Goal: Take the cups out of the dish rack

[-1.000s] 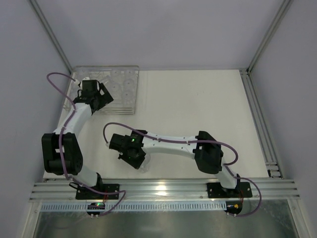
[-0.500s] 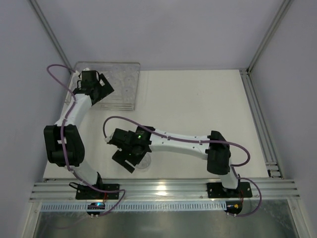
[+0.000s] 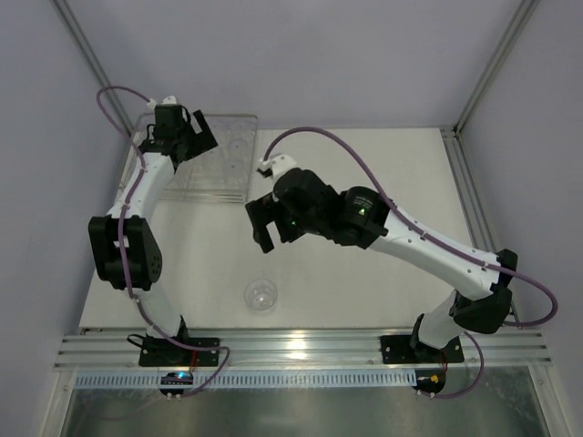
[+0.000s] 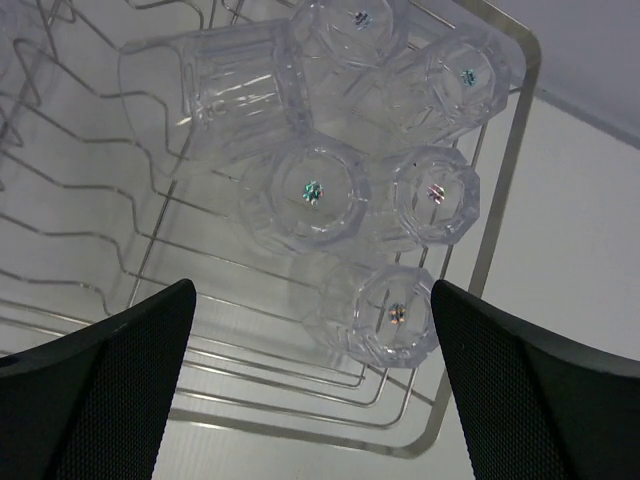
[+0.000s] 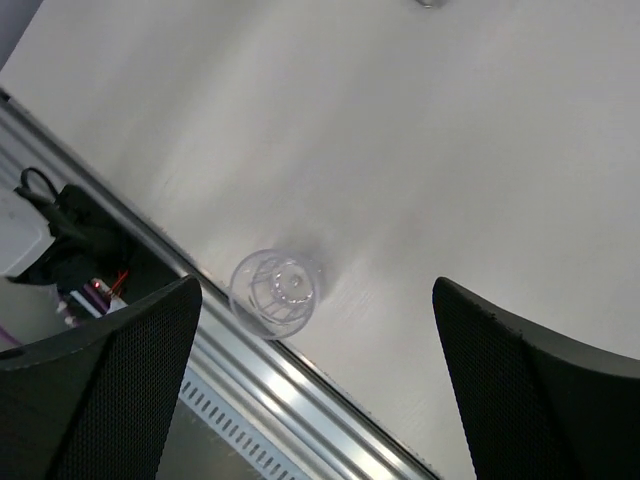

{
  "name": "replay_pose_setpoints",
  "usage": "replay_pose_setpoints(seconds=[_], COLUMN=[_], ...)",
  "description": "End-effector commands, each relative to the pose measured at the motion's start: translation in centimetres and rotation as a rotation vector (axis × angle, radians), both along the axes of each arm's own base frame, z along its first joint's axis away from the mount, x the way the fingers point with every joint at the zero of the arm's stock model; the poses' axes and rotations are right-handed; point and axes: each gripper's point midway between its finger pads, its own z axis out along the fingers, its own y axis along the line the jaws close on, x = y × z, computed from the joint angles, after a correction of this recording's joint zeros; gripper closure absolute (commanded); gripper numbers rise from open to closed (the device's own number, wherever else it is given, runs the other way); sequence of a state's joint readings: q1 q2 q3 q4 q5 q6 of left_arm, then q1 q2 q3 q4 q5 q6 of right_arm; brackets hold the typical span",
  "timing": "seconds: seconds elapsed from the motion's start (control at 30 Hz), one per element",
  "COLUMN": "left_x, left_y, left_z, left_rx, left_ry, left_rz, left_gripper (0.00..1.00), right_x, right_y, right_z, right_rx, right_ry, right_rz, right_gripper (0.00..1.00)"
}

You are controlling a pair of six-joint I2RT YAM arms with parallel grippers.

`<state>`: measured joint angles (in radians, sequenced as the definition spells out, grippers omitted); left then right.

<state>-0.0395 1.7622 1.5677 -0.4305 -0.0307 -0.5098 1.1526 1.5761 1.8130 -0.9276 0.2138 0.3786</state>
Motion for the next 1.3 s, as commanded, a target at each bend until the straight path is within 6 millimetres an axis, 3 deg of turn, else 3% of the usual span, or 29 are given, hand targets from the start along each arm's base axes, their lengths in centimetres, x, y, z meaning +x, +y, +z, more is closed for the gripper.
replay_pose_setpoints(seconds=[0.0, 0.03, 0.23, 0.43, 0.63, 1.03, 1.13, 1.23, 1.27], left_x=[2.1, 2.5, 4.7, 6.0, 6.7, 8.4, 8.8, 8.7, 8.6], left_y=[-0.5, -0.7, -1.9, -2.3, -2.2, -1.7, -1.9, -2.4, -2.5], left_z=[-2.2, -2.5, -4.9, -5.7, -6.3, -9.3, -9.3, -8.9, -8.7], left_rx=[0.197, 0.223, 0.312, 0.388, 0.428, 0.461, 0.459, 0.428, 0.421], left_ry=[0.047, 0.049, 0.071, 0.071, 0.061, 0.093, 0.08, 0.072, 0.07], left_rz=[-0.078, -0.083, -0.08, -0.038, 0.018, 0.057, 0.045, 0.032, 0.028], left_gripper=[0.0, 0.0, 0.0, 0.0, 0.0, 0.04, 0.16, 0.37, 0.49], right_x=[3.5, 3.6, 4.5, 4.9, 5.8, 6.6, 6.6, 6.4, 6.4], right_y=[-2.8, -3.8, -7.0, -7.8, -7.9, -8.5, -8.6, -8.7, -8.7], right_z=[1.8, 2.7, 2.4, 1.7, -0.1, -1.4, -1.9, -2.4, -2.3], right_rx=[0.113, 0.141, 0.095, 0.082, 0.009, -0.014, -0.013, -0.01, -0.002], right_ry=[-0.031, -0.054, -0.041, -0.058, -0.032, -0.016, -0.012, -0.002, -0.004], right_rz=[-0.182, -0.196, -0.194, -0.185, -0.185, -0.178, -0.18, -0.181, -0.18], right_gripper=[0.0, 0.0, 0.0, 0.0, 0.0, 0.0, 0.02, 0.06, 0.06])
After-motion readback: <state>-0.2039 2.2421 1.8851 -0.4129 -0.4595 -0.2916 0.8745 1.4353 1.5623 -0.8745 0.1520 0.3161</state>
